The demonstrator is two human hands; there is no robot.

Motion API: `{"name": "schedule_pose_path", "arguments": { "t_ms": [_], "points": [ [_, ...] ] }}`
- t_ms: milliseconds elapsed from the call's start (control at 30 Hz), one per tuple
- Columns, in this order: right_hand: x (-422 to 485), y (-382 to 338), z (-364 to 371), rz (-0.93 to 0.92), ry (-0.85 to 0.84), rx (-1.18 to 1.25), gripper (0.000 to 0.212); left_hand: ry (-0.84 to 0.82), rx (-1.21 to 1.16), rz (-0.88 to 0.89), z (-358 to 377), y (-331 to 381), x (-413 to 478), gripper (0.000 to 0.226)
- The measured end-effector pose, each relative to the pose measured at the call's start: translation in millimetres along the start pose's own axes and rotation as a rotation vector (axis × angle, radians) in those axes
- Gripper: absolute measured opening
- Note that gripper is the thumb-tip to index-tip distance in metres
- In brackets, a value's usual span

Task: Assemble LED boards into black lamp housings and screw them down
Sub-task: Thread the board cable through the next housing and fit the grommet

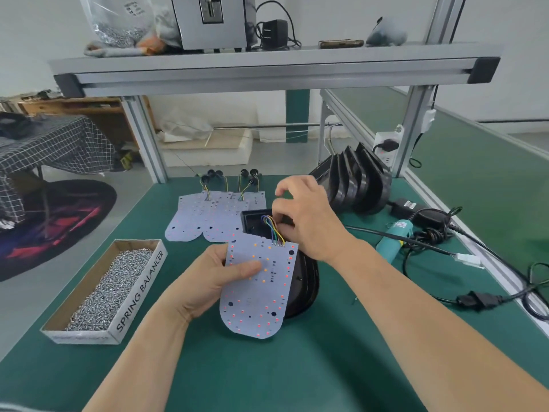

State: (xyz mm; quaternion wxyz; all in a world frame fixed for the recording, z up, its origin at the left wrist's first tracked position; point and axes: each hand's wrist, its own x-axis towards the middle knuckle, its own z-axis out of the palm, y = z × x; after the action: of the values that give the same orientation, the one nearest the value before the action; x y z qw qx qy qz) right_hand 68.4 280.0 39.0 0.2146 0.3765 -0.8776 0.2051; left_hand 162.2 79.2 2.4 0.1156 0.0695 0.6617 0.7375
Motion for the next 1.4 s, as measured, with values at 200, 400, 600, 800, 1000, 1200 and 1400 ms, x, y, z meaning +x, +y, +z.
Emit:
{"name": "schedule_pose_path", "arguments": {
  "t_ms": [200, 400, 600, 800, 1000, 1200, 1400],
  "points": [
    [9.6, 10.9, -15.9, 0.150, -0.219, 0.322, 0.032, -0.111, 0.201, -0.011, 2.3, 23.4, -1.7, 0.022],
    [12.8, 3.7, -18.0, 0.092, -0.176, 0.180, 0.037, -0.076, 0.316, 0.034, 11.6, 30.3, 1.9, 0.025],
    [7.4, 4.1, -11.3, 0.064, -0.246, 0.281, 0.009, -0.047, 0.312, 0.063, 12.6, 27.7, 2.8, 0.025],
    [0.9, 17.1, -20.7, 0.330, -0.622, 1.057, 0.030, -0.083, 0.180, 0.028, 7.9, 26.6, 1.0, 0.025],
    [-0.7, 13.6, -11.5, 0.519, -0.421, 1.348, 0.052, -0.042, 0.022, 0.022, 13.4, 24.8, 1.9, 0.033],
    [-2.8, 7.1, -0.4, 0.627, -0.278, 1.157, 0.050, -0.008, 0.026, 0.036, 22.1, 25.3, 2.7, 0.031],
    [-7.2, 10.6, 5.7, 0.565, -0.196, 0.993, 0.060, 0.007, 0.053, 0.012, 23.2, 25.4, 1.6, 0.033]
  ]
}}
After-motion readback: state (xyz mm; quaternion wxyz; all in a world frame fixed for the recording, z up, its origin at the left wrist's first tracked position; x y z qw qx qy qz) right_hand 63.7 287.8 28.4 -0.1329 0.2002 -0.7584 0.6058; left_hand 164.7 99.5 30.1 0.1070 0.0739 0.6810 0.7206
